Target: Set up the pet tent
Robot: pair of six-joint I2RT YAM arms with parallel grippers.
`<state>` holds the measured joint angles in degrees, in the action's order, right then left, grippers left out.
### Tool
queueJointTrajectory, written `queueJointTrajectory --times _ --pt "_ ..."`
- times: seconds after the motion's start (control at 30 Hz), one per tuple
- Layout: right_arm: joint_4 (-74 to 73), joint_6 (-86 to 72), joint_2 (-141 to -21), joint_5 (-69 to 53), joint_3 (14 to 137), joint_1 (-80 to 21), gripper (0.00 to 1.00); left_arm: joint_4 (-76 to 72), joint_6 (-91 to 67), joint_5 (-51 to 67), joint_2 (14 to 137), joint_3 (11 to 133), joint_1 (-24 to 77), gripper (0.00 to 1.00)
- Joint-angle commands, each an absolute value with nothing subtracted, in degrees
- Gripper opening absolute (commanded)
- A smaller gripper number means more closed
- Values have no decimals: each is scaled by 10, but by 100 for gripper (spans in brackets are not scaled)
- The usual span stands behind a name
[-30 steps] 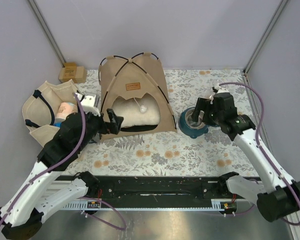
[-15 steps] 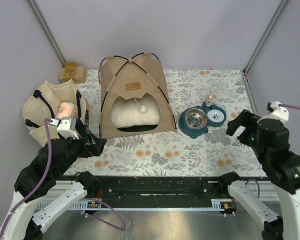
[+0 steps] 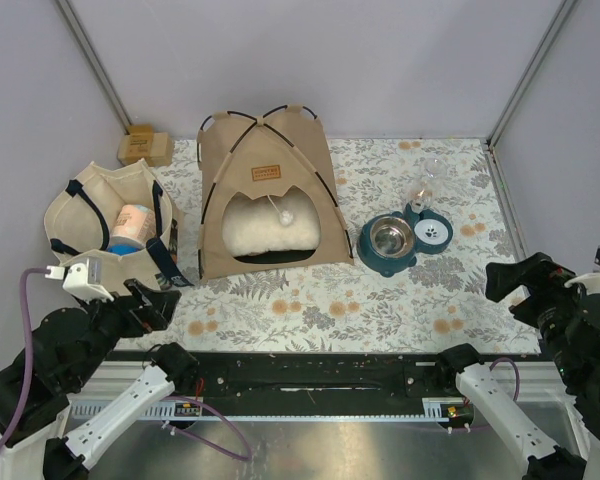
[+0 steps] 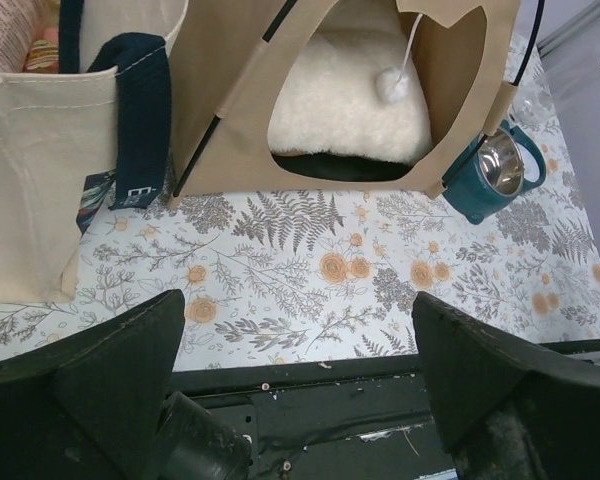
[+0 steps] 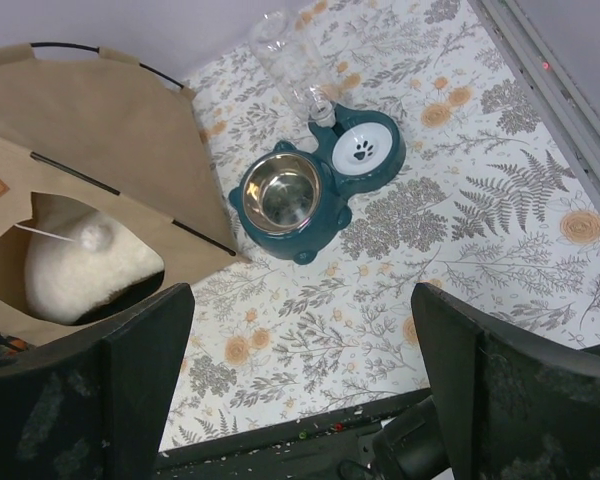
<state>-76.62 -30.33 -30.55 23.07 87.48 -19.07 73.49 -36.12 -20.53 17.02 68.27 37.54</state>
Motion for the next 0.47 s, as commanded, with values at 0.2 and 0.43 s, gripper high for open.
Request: queueJointTrajectory --times 0.2,0.43 --pt "-880 -311 -301 212 915 -192 100 782 -359 -229 169 731 373 99" --pt "-880 -327 -289 204 900 -191 100 782 -366 -214 139 715 373 99"
